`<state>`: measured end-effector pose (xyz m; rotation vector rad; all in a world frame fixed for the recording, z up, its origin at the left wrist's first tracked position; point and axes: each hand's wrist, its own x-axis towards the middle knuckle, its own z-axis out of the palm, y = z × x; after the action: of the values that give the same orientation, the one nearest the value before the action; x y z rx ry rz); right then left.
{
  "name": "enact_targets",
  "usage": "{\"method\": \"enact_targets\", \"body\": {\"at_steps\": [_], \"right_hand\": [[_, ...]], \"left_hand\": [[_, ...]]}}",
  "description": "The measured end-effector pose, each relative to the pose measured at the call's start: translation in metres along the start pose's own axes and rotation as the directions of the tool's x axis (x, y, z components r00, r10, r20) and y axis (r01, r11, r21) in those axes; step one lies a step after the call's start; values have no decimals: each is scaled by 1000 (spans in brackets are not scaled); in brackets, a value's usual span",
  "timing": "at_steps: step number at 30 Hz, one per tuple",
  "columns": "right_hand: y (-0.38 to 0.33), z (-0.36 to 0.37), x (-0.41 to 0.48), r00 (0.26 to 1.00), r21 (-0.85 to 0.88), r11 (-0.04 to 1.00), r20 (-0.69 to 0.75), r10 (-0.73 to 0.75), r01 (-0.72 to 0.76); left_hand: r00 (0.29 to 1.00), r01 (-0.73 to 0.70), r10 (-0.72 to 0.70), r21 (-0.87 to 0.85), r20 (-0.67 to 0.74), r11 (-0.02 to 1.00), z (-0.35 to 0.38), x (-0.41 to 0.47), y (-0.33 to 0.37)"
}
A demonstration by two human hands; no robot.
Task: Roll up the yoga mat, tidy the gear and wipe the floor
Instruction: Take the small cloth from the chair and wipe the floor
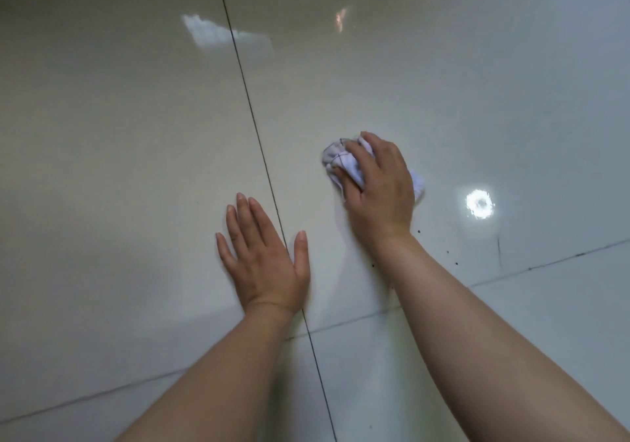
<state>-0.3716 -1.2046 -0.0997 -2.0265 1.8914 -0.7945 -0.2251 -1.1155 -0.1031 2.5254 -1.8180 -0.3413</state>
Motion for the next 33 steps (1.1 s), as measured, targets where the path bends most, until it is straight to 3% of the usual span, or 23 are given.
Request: {"method": "enact_targets", "body": {"at_steps": [2,7,11,16,18,21,24,28,31,33], "right_hand": [[0,-2,2,999,-7,1000,37,0,0],[0,0,3,998,-20,1000,54,18,-17],[0,2,5,999,-18,1000,33,21,-21],[2,5,1,1000,-28,999,21,20,-19],[6,7,15,993,-41,994,-62,101,-103],[17,11,69,928,-75,944,-226,297,-321],[23,21,135,889,-77,905,-239,391,-419],[9,42,181,963,-77,970,-164,214,-229],[8,35,150,998,-67,997,-33,45,-47],[17,25,127,995,-83,993,-66,80,-85]], "left_hand": [[999,-25,26,-27,24,999,-9,-2,2],[950,-311,306,-143,-54,940,-44,76,21],[969,-245,241,-118,-53,962,-45,172,47],[974,-219,209,-126,-86,968,-29,200,57],[974,-214,203,-125,-102,969,-27,199,56],[975,-209,198,-112,-99,972,-27,201,57],[978,-199,190,-102,-92,975,-26,200,57],[978,-196,188,-96,-91,976,-28,200,56],[979,-191,184,-95,-84,977,-28,198,57],[980,-188,181,-86,-80,978,-29,198,58]]}}
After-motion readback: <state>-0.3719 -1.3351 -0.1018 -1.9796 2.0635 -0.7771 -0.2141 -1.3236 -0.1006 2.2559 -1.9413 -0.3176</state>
